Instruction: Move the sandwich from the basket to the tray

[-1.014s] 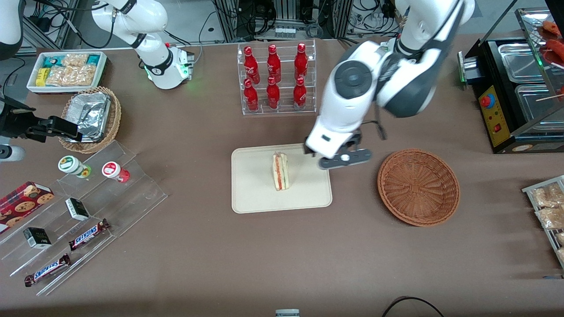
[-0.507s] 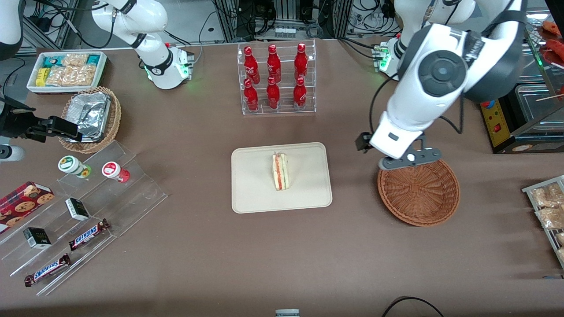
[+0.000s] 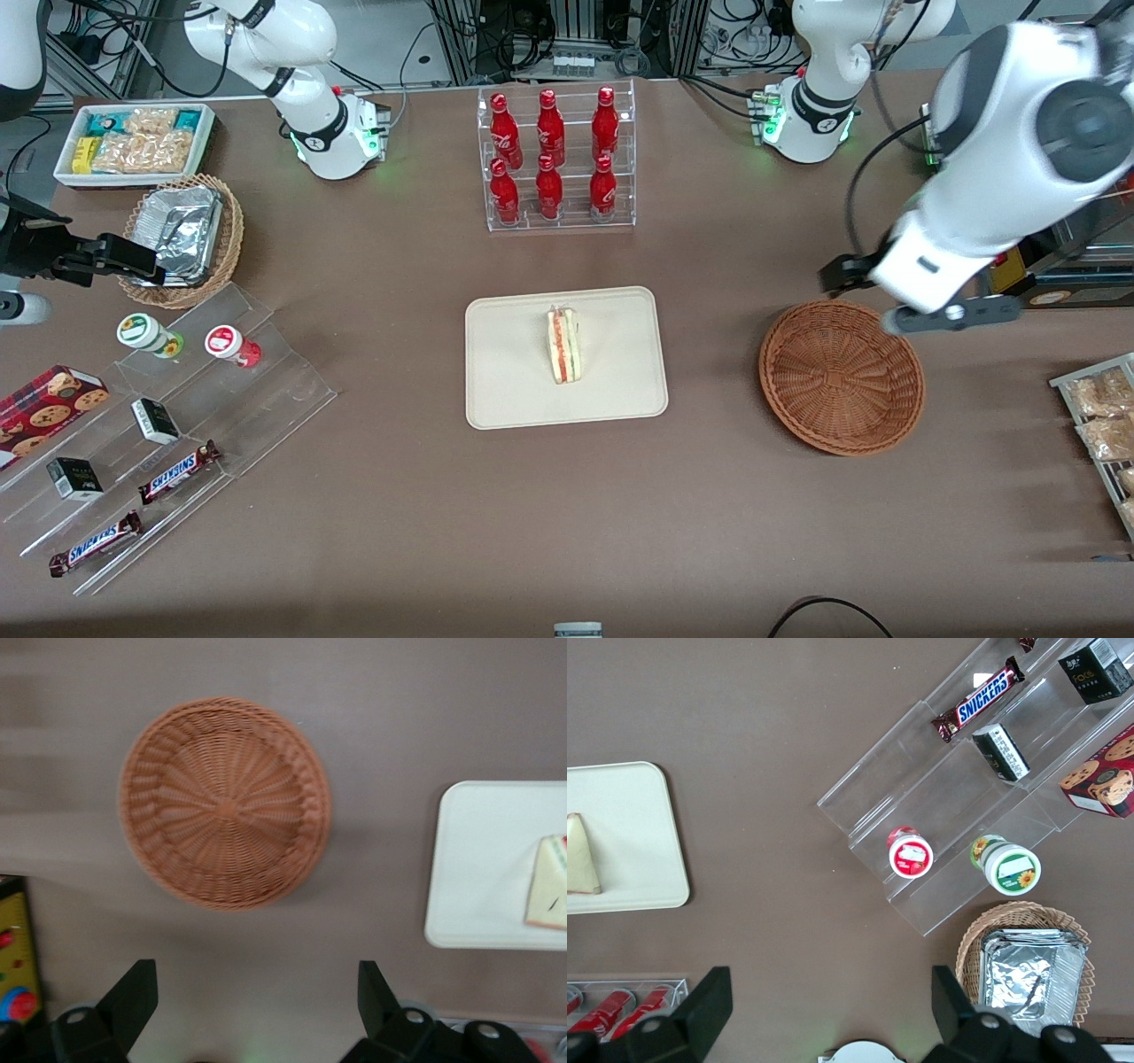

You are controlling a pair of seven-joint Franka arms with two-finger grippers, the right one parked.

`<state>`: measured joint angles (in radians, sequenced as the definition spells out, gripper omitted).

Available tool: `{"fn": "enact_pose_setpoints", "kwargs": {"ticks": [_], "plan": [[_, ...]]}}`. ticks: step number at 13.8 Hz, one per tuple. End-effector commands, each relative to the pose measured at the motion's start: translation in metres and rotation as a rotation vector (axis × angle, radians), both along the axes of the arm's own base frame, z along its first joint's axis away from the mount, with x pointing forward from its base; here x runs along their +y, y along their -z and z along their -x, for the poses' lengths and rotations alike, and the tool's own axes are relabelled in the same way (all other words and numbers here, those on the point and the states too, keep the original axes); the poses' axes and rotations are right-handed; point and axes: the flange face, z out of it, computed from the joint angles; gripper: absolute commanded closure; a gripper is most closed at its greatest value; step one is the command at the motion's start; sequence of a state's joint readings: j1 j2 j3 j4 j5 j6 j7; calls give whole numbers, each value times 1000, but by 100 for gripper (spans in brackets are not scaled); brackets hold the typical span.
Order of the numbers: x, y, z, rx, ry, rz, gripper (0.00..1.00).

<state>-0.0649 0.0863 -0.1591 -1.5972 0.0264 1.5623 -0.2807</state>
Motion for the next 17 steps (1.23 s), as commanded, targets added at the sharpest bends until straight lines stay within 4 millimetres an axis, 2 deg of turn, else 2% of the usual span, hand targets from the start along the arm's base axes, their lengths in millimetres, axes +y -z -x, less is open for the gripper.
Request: {"fn": "enact_pose_setpoints", "kwargs": {"ticks": [1,4,6,8,10,13,14,17], "plan": [[24,-13,22,0,36,2,1],[46,-17,37,-11,43,2,1],[49,-17,37,-17,38,2,1],[63,-19,25,-39,13,10,1],[55,-26,5,-48,27,12,1],[61,-41,-6,-73,19,18,1],[62,-40,-8,-71,21,10,1],[71,-50,2,-69,82,16,1]]}}
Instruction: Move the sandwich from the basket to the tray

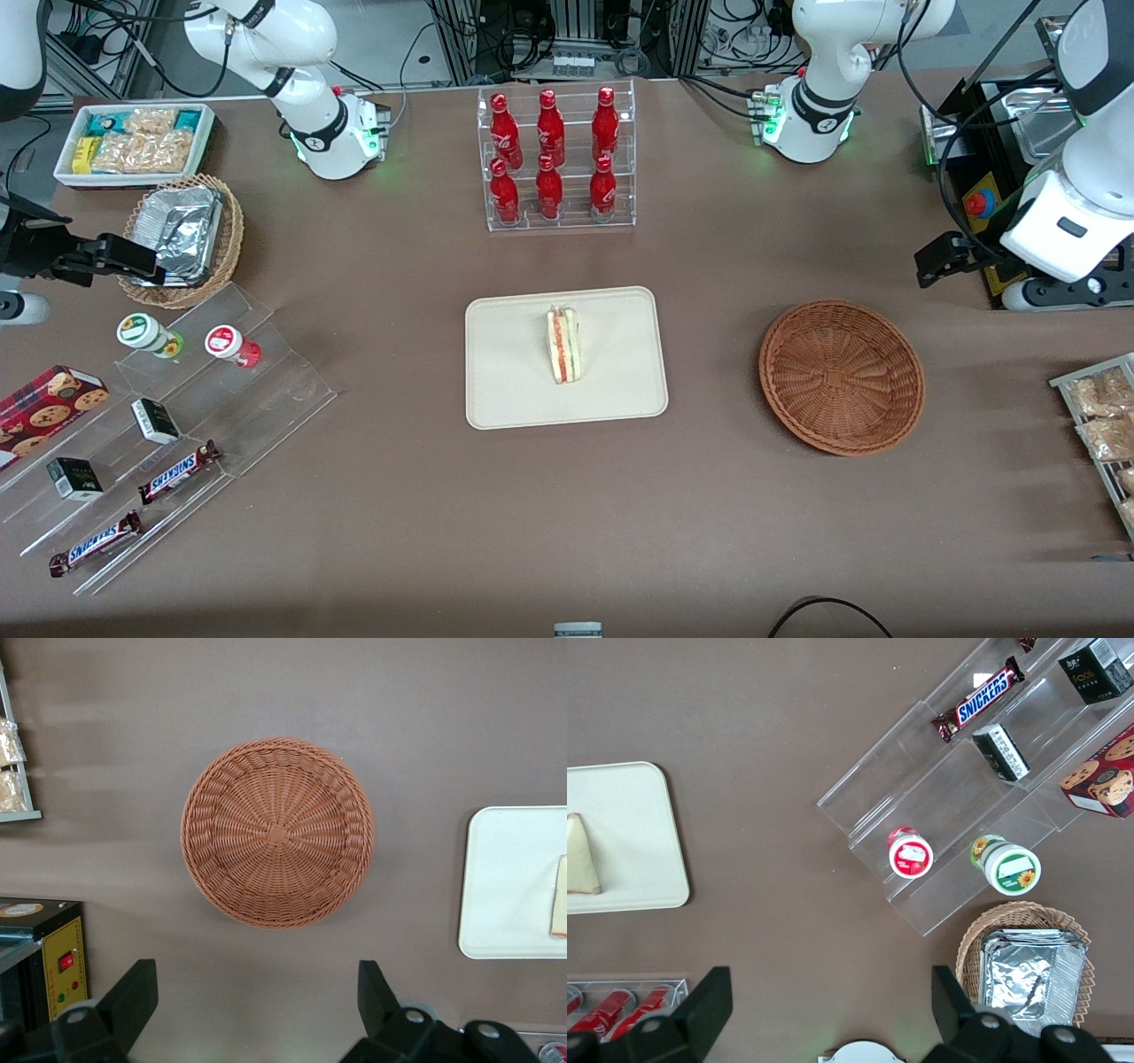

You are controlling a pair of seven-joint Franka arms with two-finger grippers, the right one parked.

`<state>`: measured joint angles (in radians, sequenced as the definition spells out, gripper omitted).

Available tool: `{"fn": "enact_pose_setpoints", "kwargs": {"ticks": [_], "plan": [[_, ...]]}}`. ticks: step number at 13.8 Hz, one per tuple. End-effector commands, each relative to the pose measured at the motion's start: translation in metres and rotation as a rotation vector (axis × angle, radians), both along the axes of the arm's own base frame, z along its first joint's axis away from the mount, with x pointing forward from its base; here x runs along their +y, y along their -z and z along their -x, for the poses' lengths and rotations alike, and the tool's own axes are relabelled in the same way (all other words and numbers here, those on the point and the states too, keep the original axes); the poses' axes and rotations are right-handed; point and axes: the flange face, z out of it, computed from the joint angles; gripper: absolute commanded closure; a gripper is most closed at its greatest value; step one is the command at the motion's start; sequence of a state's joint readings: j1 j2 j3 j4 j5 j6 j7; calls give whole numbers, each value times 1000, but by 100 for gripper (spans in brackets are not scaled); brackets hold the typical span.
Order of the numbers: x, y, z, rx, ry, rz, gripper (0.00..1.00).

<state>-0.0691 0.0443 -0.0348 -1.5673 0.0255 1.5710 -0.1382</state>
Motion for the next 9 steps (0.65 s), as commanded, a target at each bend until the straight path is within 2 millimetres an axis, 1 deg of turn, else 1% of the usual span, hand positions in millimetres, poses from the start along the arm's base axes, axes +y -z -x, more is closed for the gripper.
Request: {"fn": "enact_pose_setpoints", "kwargs": {"ticks": [1,2,3,4,5,9], "plan": [[21,-14,11,19,57,2,1],[29,-16,16,21,53,4,1],[29,-19,18,15,51,8,1],[37,-19,16,17,24,9,1],[40,-18,16,25,23,9,1],[38,-22,15,19,34,8,1]]}}
